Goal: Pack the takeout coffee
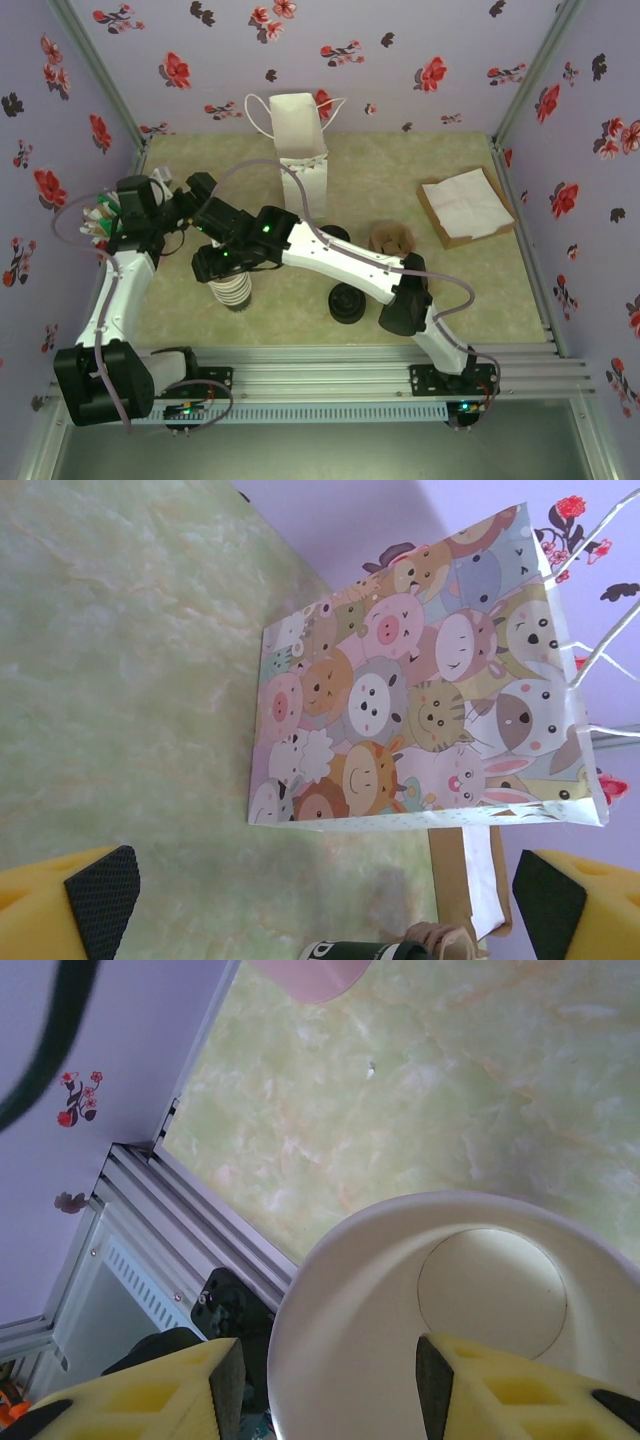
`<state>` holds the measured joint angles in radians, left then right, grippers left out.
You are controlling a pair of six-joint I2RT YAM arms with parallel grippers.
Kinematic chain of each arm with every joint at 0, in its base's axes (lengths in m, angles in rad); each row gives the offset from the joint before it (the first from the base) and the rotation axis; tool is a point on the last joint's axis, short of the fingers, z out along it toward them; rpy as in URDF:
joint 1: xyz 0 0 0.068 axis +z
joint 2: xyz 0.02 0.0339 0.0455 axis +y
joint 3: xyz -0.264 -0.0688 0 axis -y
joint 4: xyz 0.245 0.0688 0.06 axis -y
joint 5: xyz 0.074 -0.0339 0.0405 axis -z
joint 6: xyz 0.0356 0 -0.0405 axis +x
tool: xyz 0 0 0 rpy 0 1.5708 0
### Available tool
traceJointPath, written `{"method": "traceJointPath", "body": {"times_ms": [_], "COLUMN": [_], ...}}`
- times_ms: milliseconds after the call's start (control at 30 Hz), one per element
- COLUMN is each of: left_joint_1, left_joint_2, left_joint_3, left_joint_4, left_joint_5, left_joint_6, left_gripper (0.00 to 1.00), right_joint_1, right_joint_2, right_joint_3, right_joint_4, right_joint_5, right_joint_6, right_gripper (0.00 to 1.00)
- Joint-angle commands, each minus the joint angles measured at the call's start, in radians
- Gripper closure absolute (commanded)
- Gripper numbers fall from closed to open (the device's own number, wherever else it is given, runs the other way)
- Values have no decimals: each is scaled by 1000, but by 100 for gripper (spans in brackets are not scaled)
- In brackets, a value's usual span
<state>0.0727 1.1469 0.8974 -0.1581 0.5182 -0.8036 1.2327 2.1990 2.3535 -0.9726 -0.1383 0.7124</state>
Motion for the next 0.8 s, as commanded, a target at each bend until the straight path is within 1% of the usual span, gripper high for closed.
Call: {"method": "traceJointPath", "body": {"times_ms": [0,100,200,367,433,500,600,667,767], "left_joint_1": [8,7,3,-11,-20,-30,-55,-76,-103], "left_joint_2": [-39,-53,-64,-74,-79,-83,-100,-118,-143], "left_joint_3": [63,100,138,192,213,240,296,338,389], "left_joint_4": [-37,-72,-102,-144,-160,-184,-237,-278,-329], "left_joint_5": [23,22,20,7,1,-2,-15,-37,-68], "left_joint_6": [40,58,71,89,96,112,143,168,197], "left_gripper": [1,1,1,1,1,1,1,1,1], "right_joint_1": [8,9,9,8,9,10,17,41,84], "right_joint_2": [-22,-69,-123,-225,-287,-361,-462,-522,-546], "right_joint_3": [41,24,-21,-152,-254,-394,-616,-768,-927], "right_joint_4": [-29,-30,-9,62,113,190,309,399,501], "right_joint_5": [26,60,88,104,109,111,117,150,223], "right_joint_6": [-30,-44,-54,-58,-54,-47,-50,-65,-69], "right_gripper": [48,45,40,32,29,29,34,34,37]}}
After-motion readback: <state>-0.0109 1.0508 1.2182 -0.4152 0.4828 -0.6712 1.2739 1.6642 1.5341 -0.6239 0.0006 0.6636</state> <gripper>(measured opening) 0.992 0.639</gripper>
